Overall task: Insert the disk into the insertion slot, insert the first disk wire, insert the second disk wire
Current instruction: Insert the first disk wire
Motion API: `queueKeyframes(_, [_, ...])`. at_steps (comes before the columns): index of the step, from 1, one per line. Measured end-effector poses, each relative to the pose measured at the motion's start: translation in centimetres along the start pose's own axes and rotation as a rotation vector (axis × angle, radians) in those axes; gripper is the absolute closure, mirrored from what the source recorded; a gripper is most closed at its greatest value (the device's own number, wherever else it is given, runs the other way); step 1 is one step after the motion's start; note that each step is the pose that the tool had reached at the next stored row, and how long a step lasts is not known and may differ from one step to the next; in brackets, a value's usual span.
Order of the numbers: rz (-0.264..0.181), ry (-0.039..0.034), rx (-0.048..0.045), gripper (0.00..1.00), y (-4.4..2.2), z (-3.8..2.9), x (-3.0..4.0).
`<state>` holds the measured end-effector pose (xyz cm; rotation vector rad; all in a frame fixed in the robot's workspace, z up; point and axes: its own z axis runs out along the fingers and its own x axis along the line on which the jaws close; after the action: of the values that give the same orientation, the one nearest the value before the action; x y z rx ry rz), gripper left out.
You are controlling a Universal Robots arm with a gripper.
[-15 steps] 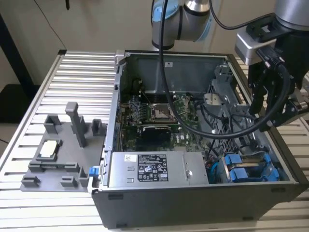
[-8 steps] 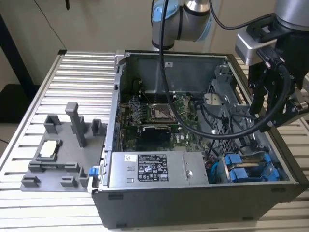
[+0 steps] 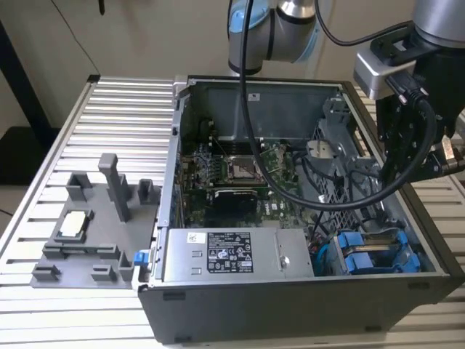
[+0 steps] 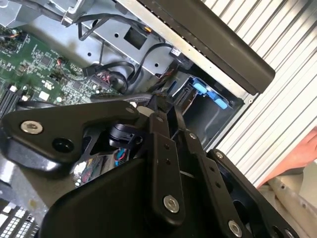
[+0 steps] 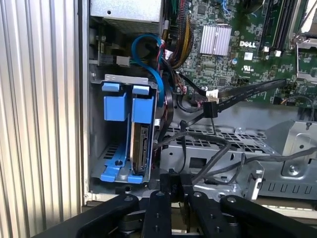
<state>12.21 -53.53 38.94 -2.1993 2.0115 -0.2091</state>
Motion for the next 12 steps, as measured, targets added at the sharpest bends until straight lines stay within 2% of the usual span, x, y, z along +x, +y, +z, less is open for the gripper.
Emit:
queueKeyframes(8, [-0.001, 0.0026, -0.0026, 0.81, -0.03, 0.07, 0.0])
queueKeyframes(10, [-0.001, 0.0036, -0.0103, 0.81, -0.13, 0.15, 0.03])
queueKeyframes(12, [-0.001, 0.0033, -0.0273, 0.81, -0.43, 0.24, 0.07])
